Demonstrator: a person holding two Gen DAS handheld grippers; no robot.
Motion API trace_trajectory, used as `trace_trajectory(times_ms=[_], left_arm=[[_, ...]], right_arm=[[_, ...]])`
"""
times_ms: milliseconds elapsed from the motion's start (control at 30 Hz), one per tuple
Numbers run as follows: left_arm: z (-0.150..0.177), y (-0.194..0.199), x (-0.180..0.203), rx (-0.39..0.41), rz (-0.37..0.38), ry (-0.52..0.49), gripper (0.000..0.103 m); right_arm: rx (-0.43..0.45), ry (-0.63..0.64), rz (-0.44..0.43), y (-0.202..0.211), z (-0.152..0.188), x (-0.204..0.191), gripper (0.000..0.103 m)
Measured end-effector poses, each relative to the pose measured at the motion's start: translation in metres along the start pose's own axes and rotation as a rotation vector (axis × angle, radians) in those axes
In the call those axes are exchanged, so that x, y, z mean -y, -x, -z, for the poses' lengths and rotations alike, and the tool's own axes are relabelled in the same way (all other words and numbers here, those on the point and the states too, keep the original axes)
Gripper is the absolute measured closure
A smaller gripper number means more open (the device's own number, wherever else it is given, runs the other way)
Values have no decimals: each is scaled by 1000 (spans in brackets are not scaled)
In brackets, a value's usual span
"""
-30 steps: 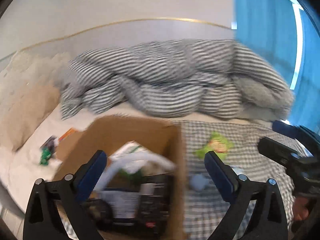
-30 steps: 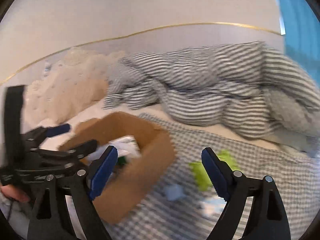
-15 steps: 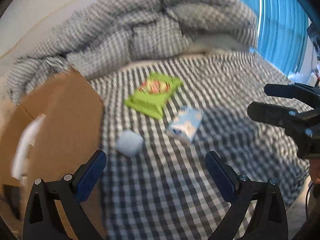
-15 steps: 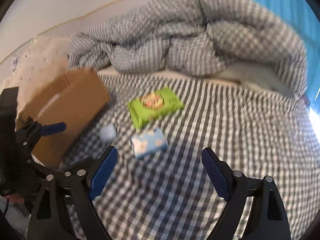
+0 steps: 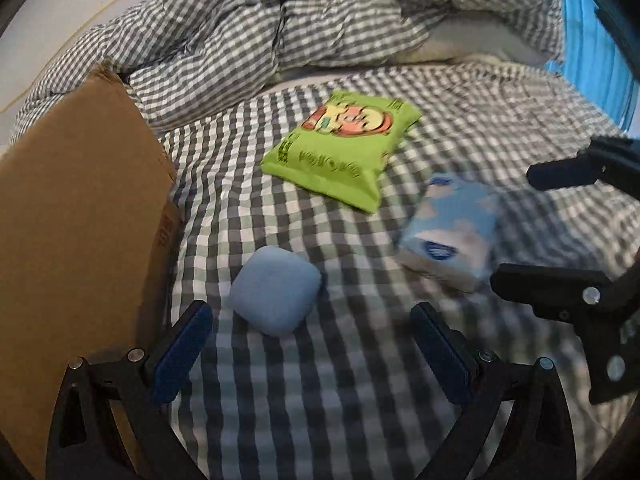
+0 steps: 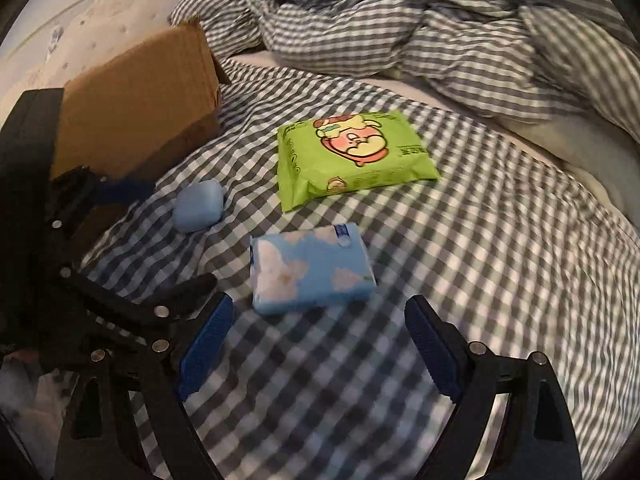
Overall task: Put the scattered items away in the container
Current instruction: 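Move both grippers back toward the earbud case and floral tissue pack, then grasp the blue earbud case with the left gripper while the right grasps the floral tissue pack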
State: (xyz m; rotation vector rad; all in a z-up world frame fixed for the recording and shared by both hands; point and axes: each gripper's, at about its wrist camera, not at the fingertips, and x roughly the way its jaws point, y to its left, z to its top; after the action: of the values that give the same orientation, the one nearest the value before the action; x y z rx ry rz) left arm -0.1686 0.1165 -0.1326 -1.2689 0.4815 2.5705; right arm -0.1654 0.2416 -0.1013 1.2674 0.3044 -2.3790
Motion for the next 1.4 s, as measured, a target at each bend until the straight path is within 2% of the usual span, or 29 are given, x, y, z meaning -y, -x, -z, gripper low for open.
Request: trace_trajectory(times_ms=[133, 200, 267, 367, 400, 433, 467, 500, 567, 800, 833, 867, 1000, 1067, 1167, 1233, 1267, 1300, 1333, 1367, 1400], left_arm=[[0, -15, 0, -10, 0, -25, 0], [0, -20, -4, -8, 8, -19, 0], [-1, -25, -7, -13, 39, -4, 0], [0, -31, -15, -36, 106, 36, 3], [1, -31, -18, -39, 133, 49, 8], [1, -29, -20, -35, 153, 59, 12], [2, -26, -22, -30, 171, 72, 22], [3, -24, -23, -26, 182, 82, 37], [4, -17, -24, -20, 207, 96, 54], [3, -4, -15, -10, 181, 81, 56], [3, 1, -13, -5, 170, 73, 74], [1, 7, -10, -3, 165, 64, 100], [-7, 27, 2, -2, 176, 42, 100], [-8, 26, 6, -1, 149, 21, 100], [-7, 14, 9, -10, 147, -7, 98], [-7, 9, 10, -6, 162, -26, 89], [-7, 7, 12, -1, 173, -32, 77], [-8, 5, 13, 4, 177, -30, 54], [-11, 3, 14, 10, 177, -22, 42], [-14, 0, 14, 20, 176, -9, 35], [-18, -3, 13, 28, 184, 10, 35]], right_arm=[[-42, 64, 10, -24, -5, -7, 15], [-60, 47, -26, -34, -8, -3, 12], [-65, 14, -52, -42, -10, 5, 6], [-62, -16, -47, -48, -12, 9, 6], [-57, -17, -46, -47, -14, 8, 6], [-53, -18, -46, -45, -15, 8, 15], [-51, -13, -33, -43, -14, 7, 26], [-46, -6, -8, -40, -13, 6, 31], [-33, -18, 14, -32, -10, 7, 31], [86, -143, 22, 29, 8, 30, 31], [94, -147, 28, 36, 9, 30, 31], [103, -148, 40, 45, 11, 30, 31], [138, -150, 65, 69, 11, 27, 31], [147, -155, 74, 79, 13, 26, 31], [163, -166, 76, 89, 18, 26, 31], [169, -174, 73, 94, 24, 25, 31], [168, -178, 68, 95, 27, 26, 31], [167, -183, 63, 95, 30, 26, 31], [165, -186, 60, 95, 33, 27, 31], [162, -191, 57, 95, 35, 28, 31], [159, -194, 56, 94, 36, 29, 31]])
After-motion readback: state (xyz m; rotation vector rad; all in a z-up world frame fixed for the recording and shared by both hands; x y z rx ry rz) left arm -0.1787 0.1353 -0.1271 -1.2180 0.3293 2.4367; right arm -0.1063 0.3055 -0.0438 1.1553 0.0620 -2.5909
